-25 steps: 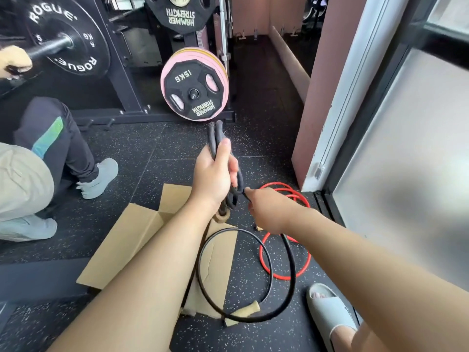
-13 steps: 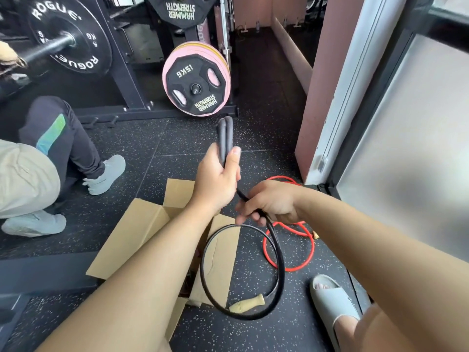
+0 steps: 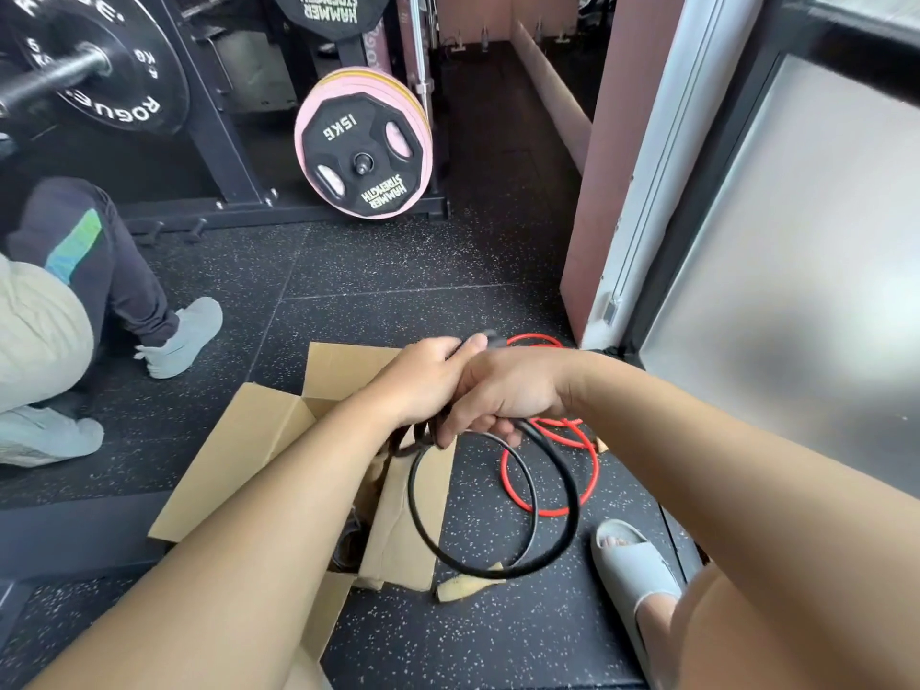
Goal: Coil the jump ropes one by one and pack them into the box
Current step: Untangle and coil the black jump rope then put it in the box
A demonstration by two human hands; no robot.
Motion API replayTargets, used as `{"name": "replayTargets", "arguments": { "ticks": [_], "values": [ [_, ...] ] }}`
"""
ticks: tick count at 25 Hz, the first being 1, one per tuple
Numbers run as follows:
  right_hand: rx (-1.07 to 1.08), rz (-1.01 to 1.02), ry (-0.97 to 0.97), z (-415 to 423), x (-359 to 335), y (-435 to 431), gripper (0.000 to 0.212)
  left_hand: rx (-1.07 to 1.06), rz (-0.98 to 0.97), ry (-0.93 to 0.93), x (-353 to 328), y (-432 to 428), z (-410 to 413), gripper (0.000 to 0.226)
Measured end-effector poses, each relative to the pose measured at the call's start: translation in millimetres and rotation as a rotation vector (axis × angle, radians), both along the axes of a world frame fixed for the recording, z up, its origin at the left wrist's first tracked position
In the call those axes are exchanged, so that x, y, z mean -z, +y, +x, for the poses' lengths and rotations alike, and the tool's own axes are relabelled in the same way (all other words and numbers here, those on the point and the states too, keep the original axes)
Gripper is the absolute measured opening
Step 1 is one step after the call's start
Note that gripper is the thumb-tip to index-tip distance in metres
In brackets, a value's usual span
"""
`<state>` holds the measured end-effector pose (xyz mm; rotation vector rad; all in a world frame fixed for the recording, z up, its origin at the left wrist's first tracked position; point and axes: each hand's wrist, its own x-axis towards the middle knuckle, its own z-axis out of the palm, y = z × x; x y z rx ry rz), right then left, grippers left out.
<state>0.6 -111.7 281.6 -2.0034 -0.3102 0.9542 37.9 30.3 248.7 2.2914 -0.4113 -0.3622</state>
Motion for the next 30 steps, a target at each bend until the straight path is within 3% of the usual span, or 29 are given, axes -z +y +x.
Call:
{"name": "replayTargets", "arguments": {
  "ticks": [2, 4, 7, 10, 12, 14, 16, 19, 21, 24, 26, 30],
  "values": [
    [-0.023, -0.084, -0.213, 2, -10, -12, 0.02, 0.026, -0.092, 0.29, -2, 5, -9, 0.072],
    [0.085, -0.091, -0.422, 7, -12, -28, 0.03, 0.075, -0.231, 0.543, -3, 7, -17, 0.085],
    [0.305, 0.064, -0.665, 18, 3, -51, 0.043, 0.161, -0.44, 0.58, -10, 9, -22, 0.055],
    [0.41, 0.214, -0.594, 20, 16, -64, 0.053, 0.155, -0.622, 0.569, -23, 19, -17, 0.037],
    [0.417, 0.353, -0.389, 17, 23, -63, 0.044, 0.133, -0.738, 0.533, -24, 28, -11, 0.042],
    [0.498, 0.505, -0.26, 13, 21, -53, 0.029, 0.127, -0.817, 0.529, -22, 33, -9, 0.032],
    [0.552, 0.504, -0.339, 11, 14, -48, 0.026, 0.145, -0.832, 0.52, -22, 37, -10, 0.005],
    [0.497, 0.347, -0.529, 12, 7, -55, 0.03, 0.208, -0.852, 0.663, -20, 42, -6, 0.057],
    [0.462, 0.296, -0.566, 12, 4, -59, 0.028, 0.225, -0.844, 0.764, -22, 44, -6, 0.072],
    [0.407, 0.29, -0.573, 11, 2, -57, 0.032, 0.261, -0.76, 0.741, -24, 35, -13, 0.047],
    [0.432, 0.349, -0.551, 13, 6, -58, 0.041, 0.226, -0.807, 0.664, -28, 29, -16, 0.032],
    [0.506, 0.299, -0.601, 13, 21, -75, 0.042, 0.188, -1.027, 0.641, -44, 38, -7, 0.04]
  ]
}}
